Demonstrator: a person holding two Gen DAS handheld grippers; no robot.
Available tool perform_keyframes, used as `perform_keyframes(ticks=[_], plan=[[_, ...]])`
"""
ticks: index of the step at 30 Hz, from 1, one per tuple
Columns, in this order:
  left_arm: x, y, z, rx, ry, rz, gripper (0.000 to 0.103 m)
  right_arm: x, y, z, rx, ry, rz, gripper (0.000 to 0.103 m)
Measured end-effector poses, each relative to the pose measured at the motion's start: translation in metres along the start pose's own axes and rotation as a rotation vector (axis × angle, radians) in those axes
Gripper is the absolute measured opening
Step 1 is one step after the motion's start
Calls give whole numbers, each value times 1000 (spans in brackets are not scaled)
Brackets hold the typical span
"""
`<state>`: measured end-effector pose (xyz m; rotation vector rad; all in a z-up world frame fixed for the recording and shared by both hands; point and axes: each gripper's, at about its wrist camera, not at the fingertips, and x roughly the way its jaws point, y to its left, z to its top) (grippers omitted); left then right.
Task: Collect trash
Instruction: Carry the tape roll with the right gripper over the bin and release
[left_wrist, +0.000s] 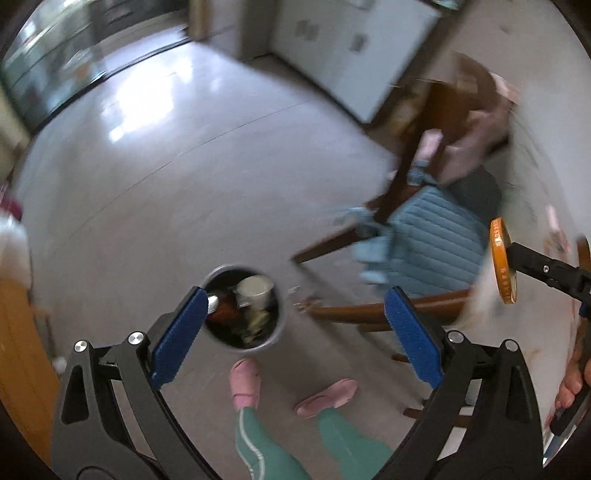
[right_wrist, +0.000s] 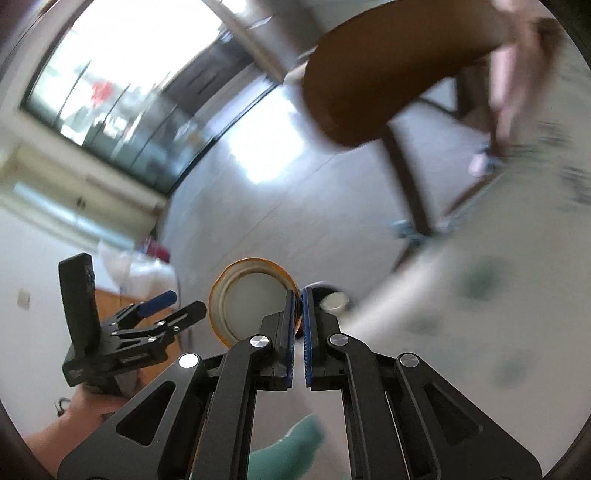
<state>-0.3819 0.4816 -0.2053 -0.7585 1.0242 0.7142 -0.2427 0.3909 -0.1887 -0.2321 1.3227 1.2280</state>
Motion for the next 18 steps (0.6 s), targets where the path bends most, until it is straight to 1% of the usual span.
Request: perform_keyframes(ticks=[1,2,3,4,5,7,8,10,13,14,15,16,17,18], plan=[[7,25,-3,-30,17,7,94,18,10,1,1,22,6,5],[11,38,-6,-41,22,13,94,40,22,-2,2,50,11,5],[20,57,-9,-54,29,24,94,72,35,-5,3,92,7,5],[28,70,-13,-59,38,28,94,94,40,-8,9,121,2,5],[43,86,-17,-63,55,32,94,125,45,-14,21,161,-7,5],[70,106,-23,-69,83,26,94,174,44,-24,39,222,-44,5],[82,113,-26,-73,92,21,94,191,40,-32,49,237,-59,5],[121,125,-31,-66,122,23,94,243,20,-46,89,296,-110,5],[182,137,-44,-23,150,17,94,299,-11,-75,139,344,-163,5],[193,139,-48,-16,154,16,94,316,-16,-81,152,354,-170,5],[213,143,-52,-5,170,17,94,331,-24,-86,162,364,-178,6],[228,145,-56,-1,183,16,94,350,-31,-91,169,379,-196,9],[245,147,-60,0,200,17,94,365,-38,-94,175,399,-207,9],[257,148,-63,0,219,23,94,374,-41,-95,177,410,-213,10]])
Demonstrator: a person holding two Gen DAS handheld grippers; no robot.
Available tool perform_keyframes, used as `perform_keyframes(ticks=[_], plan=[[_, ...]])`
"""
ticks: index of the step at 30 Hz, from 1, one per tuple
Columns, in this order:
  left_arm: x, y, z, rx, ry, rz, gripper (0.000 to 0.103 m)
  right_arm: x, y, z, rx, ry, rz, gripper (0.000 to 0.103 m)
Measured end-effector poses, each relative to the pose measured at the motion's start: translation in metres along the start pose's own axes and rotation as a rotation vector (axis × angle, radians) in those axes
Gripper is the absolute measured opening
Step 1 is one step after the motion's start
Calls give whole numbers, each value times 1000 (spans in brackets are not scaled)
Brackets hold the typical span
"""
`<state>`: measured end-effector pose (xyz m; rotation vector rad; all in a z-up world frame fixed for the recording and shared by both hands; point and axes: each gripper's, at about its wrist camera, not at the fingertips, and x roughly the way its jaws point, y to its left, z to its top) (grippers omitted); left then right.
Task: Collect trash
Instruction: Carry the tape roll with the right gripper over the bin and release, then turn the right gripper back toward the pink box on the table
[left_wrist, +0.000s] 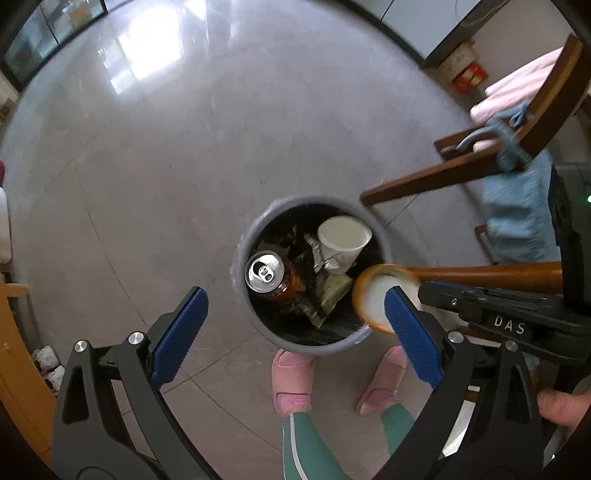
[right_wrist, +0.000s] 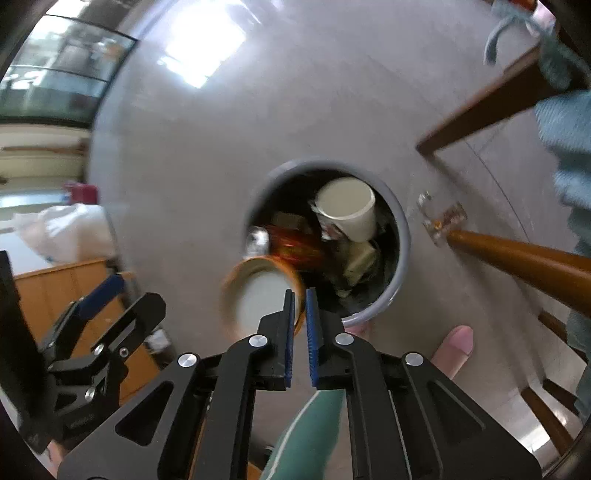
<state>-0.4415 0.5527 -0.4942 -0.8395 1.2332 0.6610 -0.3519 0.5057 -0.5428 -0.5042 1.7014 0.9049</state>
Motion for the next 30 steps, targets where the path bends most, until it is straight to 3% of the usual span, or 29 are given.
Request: perform_keyframes(ticks=[2,3,4,8,12,18,20,24,30], plan=[[16,1,-2,-6,30,3,94,13,-5,6,18,21,-15,28],[18,2,-3,-9,39,5,93,13,-6,8,35,25,-9,42],[17,2,-3,-11,37,2,92,9,-5,8,42,20,-5,45],[-20,-3,-7,-9,10,-21,92,-29,-1,14,49,-24,56,45],[-78,-14,1,17,-47,-24,92,-110,24,17,22,-128,146,45],[-209,-67,37,132,-212,-10,92,-286,51,1,-47,-369,281,47],[-247,-96,48,197,-255,-22,93,-350,37,-13,-40,-481,279,55],[-307,-182,61,337,-324,-103,93,-454,-33,-50,32,-652,214,56],[-332,-336,50,459,-370,-242,94,-535,-165,-106,159,-777,80,56]])
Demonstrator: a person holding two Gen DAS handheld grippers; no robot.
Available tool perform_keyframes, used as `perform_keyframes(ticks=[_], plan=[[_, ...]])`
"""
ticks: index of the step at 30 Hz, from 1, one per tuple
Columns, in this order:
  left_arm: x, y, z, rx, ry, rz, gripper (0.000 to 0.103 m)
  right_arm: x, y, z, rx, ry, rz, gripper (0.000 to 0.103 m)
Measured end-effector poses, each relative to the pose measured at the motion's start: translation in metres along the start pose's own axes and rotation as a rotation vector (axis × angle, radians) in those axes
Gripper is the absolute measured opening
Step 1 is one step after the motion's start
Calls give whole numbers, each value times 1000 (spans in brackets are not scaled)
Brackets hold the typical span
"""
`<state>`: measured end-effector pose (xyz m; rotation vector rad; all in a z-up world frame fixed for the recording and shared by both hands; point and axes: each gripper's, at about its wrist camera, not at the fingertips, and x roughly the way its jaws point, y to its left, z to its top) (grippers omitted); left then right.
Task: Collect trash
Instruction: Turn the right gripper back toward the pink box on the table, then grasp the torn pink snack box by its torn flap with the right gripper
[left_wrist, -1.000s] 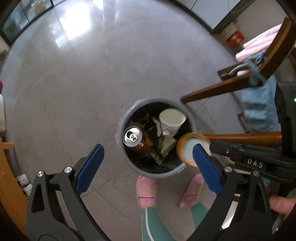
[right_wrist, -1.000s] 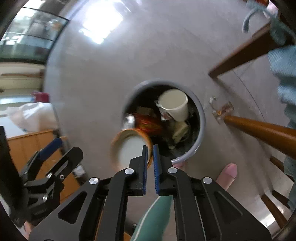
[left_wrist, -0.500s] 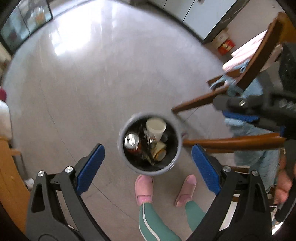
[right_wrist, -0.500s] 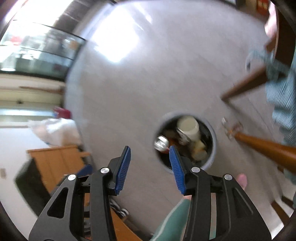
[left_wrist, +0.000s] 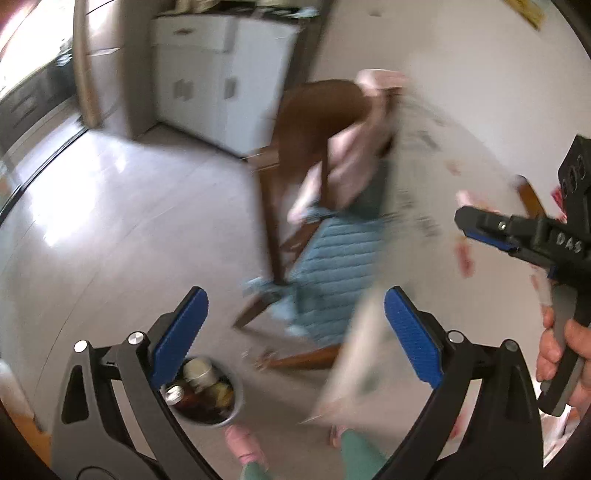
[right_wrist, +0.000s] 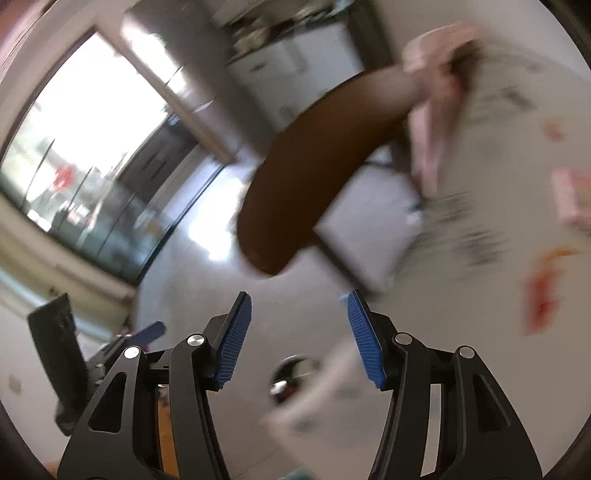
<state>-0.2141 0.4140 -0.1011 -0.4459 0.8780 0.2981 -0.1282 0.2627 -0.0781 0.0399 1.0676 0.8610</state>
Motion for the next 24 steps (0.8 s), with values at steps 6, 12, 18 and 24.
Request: perform_keyframes(ticks=[6,12,18,24], plan=[[49,-133,21,11,9,-39,94,-70,-138,23,46,-43,-70,56],[96,-242,22,-56,58,-36,94,-94,-244,42,-2,22,-92,56],[130,-293,13,-103,103,8,94,-89,-304,44,-80,95,-101,64],[163,-321,9,-101,163,36,94,-68,-335,50,-155,151,-72,71]])
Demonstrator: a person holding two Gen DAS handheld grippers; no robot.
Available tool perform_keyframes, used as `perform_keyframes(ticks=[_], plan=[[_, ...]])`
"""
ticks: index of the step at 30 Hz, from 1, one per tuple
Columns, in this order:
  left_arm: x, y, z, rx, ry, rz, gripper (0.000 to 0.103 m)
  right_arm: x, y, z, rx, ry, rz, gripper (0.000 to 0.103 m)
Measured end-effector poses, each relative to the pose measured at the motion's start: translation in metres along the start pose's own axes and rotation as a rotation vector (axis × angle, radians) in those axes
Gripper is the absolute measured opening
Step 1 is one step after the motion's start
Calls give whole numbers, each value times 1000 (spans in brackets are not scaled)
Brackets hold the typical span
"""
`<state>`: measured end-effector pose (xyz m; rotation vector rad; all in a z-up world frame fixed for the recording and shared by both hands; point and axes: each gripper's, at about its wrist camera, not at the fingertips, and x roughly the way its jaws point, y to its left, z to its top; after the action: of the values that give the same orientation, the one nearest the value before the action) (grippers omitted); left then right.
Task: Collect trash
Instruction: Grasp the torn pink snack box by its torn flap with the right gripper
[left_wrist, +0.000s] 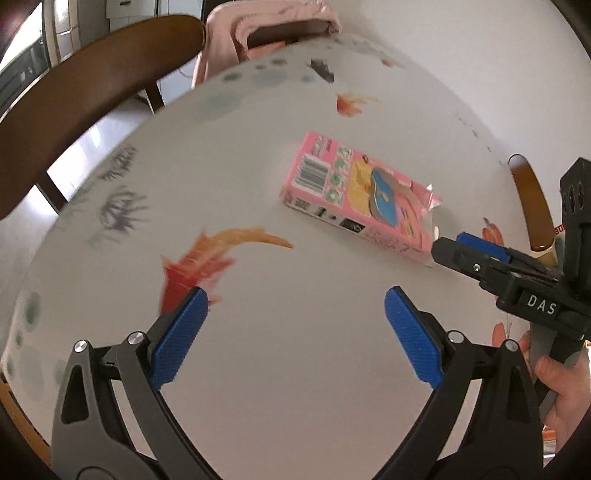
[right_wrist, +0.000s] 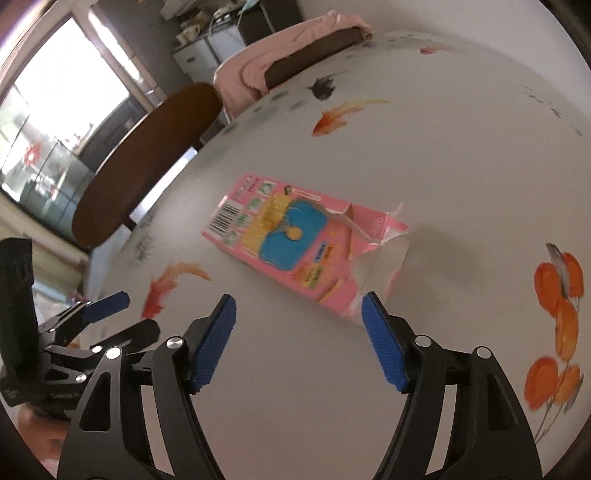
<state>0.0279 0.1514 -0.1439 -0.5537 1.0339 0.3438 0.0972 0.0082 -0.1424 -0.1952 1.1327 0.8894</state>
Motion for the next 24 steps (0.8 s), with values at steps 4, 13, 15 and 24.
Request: perform_keyframes(ticks=[4,13,15,24], plan=[[16,-3,0,-17,24,24,94,23,-7,6,-87,43,37,71],[40,7,0,-48,60,68,94,43,-11,7,-182,11,40,54],[41,7,0,-43,51,70,94,42,-12,6,-172,11,56,48],[26,14,3,-32,12,68,94,23,10,2,-187,-10,97,33]])
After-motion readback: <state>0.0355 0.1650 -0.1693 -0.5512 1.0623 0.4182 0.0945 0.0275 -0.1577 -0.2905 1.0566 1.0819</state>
